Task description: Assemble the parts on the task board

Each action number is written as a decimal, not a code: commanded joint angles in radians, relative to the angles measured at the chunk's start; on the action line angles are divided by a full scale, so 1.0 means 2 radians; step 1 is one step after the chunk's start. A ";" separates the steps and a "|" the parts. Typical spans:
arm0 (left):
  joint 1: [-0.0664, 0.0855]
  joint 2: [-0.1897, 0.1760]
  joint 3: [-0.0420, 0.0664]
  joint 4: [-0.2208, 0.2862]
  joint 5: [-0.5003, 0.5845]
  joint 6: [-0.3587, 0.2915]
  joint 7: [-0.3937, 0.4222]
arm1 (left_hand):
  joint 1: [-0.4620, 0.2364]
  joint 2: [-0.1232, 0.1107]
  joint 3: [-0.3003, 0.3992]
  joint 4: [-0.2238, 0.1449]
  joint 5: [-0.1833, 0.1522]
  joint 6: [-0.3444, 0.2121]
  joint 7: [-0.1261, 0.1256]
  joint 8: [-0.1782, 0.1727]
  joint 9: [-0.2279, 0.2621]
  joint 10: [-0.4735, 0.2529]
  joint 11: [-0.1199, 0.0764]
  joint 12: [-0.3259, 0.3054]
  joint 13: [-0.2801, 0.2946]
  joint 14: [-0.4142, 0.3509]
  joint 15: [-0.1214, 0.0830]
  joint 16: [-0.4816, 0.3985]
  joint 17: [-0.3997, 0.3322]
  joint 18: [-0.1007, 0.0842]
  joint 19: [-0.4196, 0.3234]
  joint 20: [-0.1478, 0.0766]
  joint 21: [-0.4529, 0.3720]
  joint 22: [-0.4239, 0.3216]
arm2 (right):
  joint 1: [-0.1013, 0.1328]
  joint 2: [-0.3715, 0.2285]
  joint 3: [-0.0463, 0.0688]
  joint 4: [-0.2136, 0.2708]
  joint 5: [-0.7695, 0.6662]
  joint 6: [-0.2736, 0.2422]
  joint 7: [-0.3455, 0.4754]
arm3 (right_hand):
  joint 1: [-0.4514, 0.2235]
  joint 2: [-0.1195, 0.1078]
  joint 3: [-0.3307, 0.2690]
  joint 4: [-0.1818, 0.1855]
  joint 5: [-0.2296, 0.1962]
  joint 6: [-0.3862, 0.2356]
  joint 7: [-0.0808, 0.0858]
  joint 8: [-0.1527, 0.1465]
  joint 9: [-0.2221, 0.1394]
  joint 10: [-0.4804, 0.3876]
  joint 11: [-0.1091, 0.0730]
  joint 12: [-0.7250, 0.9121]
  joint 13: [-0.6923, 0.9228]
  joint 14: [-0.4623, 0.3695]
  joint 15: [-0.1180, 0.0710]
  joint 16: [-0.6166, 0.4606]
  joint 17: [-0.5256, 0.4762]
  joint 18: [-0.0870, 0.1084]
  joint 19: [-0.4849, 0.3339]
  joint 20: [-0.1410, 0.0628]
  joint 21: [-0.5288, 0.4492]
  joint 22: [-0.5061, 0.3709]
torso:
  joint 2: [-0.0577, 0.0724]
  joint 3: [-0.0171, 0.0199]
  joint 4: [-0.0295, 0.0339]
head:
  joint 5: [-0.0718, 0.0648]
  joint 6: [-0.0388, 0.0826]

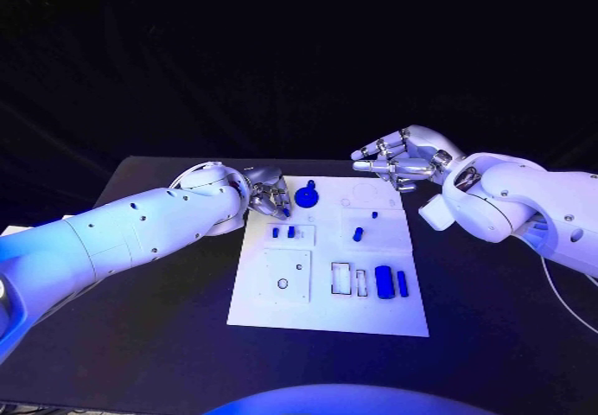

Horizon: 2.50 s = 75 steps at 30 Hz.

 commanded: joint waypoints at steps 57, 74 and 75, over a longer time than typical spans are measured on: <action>-0.001 0.003 -0.001 -0.002 -0.002 0.017 -0.016 | -0.029 -0.027 0.009 -0.005 -0.002 -0.073 0.032 -0.022 -0.024 -0.031 0.027 -0.031 -0.003 -0.006 0.018 -0.002 -0.017 -0.008 -0.009 0.013 -0.014 0.018 | 0.000 -0.001 0.000 -0.003 -0.006 0.009 -0.003 | 0.001 0.005 -0.004 0.002 0.002 -0.001 0.001 0.000 0.000 -0.005 -0.001 -0.003 -0.003 0.012 0.000 -0.003 -0.002 0.011 -0.006 0.000 -0.004 -0.003 | 0.000 -0.0008 0.0000 | -0.002 -0.002; 0.000 -0.021 0.002 0.007 0.078 -0.025 0.004 | -0.014 -0.021 0.025 -0.015 0.000 -0.081 0.034 -0.017 -0.029 -0.036 0.029 -0.033 -0.003 -0.012 0.020 -0.008 -0.032 -0.004 -0.015 0.016 -0.033 0.011 | 0.000 -0.001 0.000 -0.043 -0.136 0.010 -0.058 | 0.061 0.008 0.018 -0.017 -0.016 0.010 0.006 0.006 0.001 -0.067 0.004 -0.217 -0.211 -0.027 0.003 -0.166 -0.160 0.019 -0.023 0.001 -0.037 -0.047 | -0.001 -0.0010 0.0001 | -0.006 0.001; 0.000 -0.024 0.003 0.010 0.094 -0.027 0.005 | -0.013 -0.020 0.027 -0.016 0.000 -0.081 0.034 -0.017 -0.029 -0.037 0.029 -0.032 -0.003 -0.013 0.020 -0.009 -0.034 -0.004 -0.015 0.016 -0.034 0.011 | 0.000 -0.001 0.000 -0.046 -0.154 0.013 -0.063 | 0.064 0.006 0.022 -0.019 -0.017 0.014 0.005 0.007 0.001 -0.062 0.004 -0.232 -0.227 -0.024 0.003 -0.170 -0.162 0.019 -0.022 0.001 -0.037 -0.048 | -0.001 -0.0010 0.0004 | -0.007 0.000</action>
